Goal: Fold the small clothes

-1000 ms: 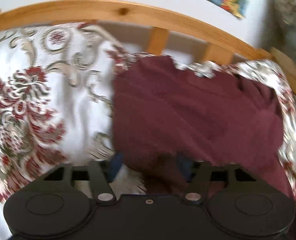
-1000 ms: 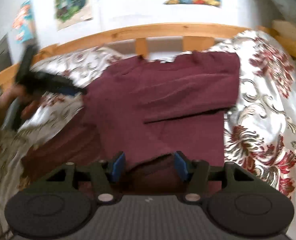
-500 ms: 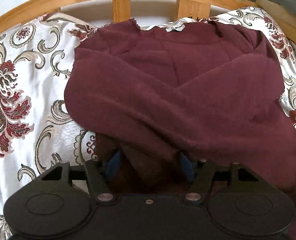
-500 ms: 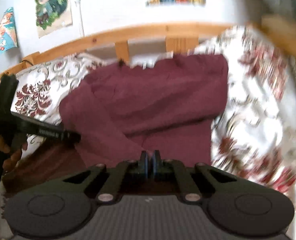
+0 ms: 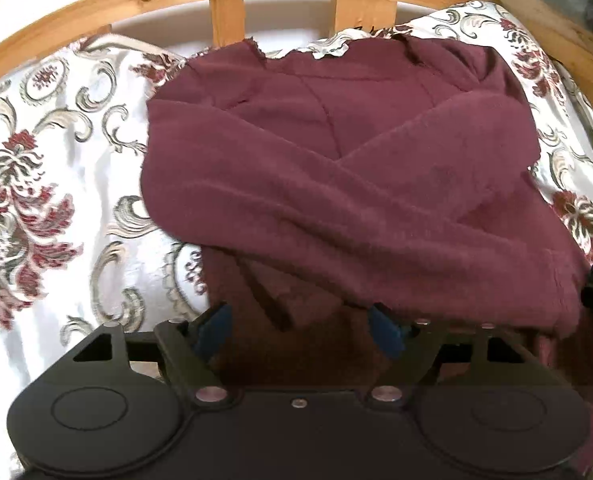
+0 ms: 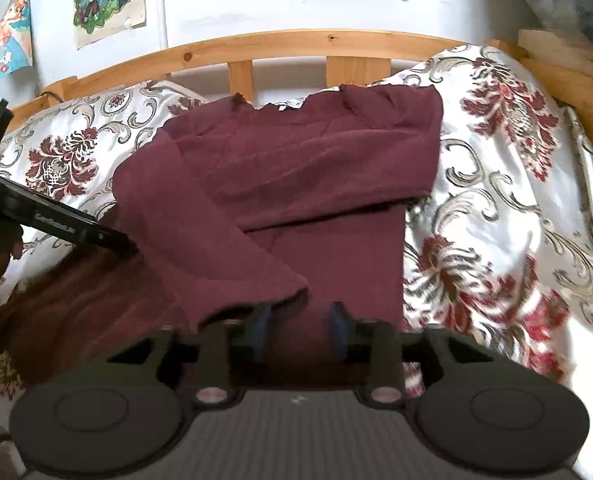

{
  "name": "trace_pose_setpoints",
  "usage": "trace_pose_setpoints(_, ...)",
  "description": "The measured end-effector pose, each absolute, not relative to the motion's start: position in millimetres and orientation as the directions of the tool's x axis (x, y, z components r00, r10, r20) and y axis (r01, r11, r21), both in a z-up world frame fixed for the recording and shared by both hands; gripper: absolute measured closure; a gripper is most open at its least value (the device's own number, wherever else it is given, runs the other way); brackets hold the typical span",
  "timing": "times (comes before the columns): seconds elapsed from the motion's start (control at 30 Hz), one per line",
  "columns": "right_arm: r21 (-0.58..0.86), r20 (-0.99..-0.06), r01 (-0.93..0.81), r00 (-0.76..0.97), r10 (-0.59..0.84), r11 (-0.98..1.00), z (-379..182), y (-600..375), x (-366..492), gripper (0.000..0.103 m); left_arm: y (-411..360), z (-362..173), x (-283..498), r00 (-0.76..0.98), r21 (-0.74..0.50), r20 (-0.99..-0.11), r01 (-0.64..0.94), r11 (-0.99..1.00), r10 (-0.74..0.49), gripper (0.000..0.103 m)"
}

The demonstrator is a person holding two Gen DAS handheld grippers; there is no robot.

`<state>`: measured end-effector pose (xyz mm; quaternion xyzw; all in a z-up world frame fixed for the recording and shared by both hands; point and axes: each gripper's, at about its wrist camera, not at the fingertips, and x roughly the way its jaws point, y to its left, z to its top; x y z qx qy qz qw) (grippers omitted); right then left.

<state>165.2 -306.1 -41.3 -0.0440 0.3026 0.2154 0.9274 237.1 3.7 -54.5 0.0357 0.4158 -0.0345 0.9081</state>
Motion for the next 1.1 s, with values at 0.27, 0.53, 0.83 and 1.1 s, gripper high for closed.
trace_pose_setpoints(0.27, 0.034, -0.576, -0.449, 0.721, 0.384, 0.893, -19.0, -324.1, 119.9, 0.021, 24.0, -14.8, 176.8, 0.658, 0.039, -0.75, 0.142, 0.989, -0.064, 0.004)
trace_pose_setpoints(0.53, 0.003, -0.6, -0.473, 0.704, 0.38, 0.881, -9.9, -319.7, 77.1, 0.003, 29.3, -8.9, 115.4, 0.656, 0.097, -0.75, 0.231, 0.968, -0.081, 0.001)
trace_pose_setpoints(0.83, -0.106, -0.672, -0.514, 0.668, 0.32, 0.851, -31.3, -289.9, 64.0, 0.001, 2.9, -47.4, 83.0, 0.674, 0.262, -0.734, 0.395, 0.88, -0.084, 0.001)
trace_pose_setpoints(1.1, -0.275, -0.68, -0.556, 0.689, 0.25, 0.785, -58.9, -258.5, 56.7, 0.0, -5.0, -72.7, 90.5, 0.645, 0.317, -0.763, 0.423, 0.849, -0.037, 0.001)
